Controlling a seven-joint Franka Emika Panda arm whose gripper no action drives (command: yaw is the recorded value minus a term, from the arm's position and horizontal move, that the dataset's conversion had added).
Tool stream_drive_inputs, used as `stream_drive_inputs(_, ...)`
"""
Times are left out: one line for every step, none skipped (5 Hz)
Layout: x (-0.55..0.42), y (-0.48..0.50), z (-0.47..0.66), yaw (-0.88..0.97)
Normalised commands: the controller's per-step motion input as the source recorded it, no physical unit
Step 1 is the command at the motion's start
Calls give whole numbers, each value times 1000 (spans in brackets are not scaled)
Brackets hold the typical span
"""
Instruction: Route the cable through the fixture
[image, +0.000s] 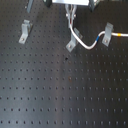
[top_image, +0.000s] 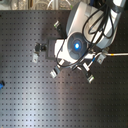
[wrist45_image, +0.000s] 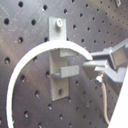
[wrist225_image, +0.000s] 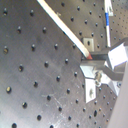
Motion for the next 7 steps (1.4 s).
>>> stream_drive_inputs(-166, 73, -15, -420)
stream_drive_inputs(-169, 103, 0, -474)
stream_drive_inputs(-66, -4, 1, -97)
stream_drive_inputs(-166, 28, 17, -509)
stream_drive_inputs(-60, 112, 0, -209)
stream_drive_inputs(-16, 56, 0, 0)
stream_drive_inputs(-178, 42, 120, -471)
